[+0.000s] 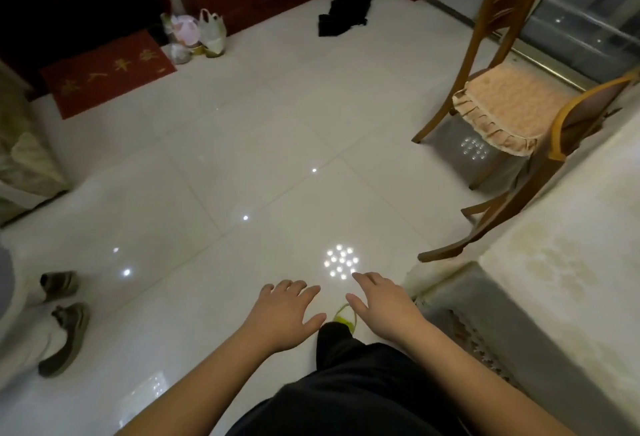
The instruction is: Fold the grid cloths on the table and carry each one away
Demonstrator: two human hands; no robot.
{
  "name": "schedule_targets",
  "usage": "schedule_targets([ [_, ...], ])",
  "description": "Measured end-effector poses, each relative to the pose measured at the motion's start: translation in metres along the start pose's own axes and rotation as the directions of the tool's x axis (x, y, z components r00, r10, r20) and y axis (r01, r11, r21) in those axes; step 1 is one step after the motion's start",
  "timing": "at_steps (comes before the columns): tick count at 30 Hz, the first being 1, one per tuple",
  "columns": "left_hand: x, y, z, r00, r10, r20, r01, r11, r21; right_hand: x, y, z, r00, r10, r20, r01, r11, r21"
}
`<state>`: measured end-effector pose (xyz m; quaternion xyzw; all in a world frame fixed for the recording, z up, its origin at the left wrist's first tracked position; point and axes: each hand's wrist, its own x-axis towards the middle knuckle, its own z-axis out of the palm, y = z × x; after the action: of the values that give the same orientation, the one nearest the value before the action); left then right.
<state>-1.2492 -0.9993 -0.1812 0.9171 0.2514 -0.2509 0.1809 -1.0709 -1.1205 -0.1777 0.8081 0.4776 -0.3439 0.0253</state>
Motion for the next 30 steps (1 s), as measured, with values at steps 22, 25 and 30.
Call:
schedule_targets([
  [22,0.279,-0.078,-0.228,0.987,0.139,-0.080,-0.131,0.986,0.102,0.242,0.027,-0.212,0.987,0.121,-0.102,-0.119,0.993,0.024],
  [25,0.308,-0.104,-0.265,0.983,0.162,-0.085,-0.154,0.983,0.096,0.274,0.017,-0.246,0.980,0.166,-0.110,-0.164,0.986,0.025],
  [30,0.358,-0.145,-0.329,0.975,0.204,-0.085,-0.189,0.969,0.159,0.319,0.009,-0.298,0.962,0.223,-0.161,-0.217,0.975,0.051],
])
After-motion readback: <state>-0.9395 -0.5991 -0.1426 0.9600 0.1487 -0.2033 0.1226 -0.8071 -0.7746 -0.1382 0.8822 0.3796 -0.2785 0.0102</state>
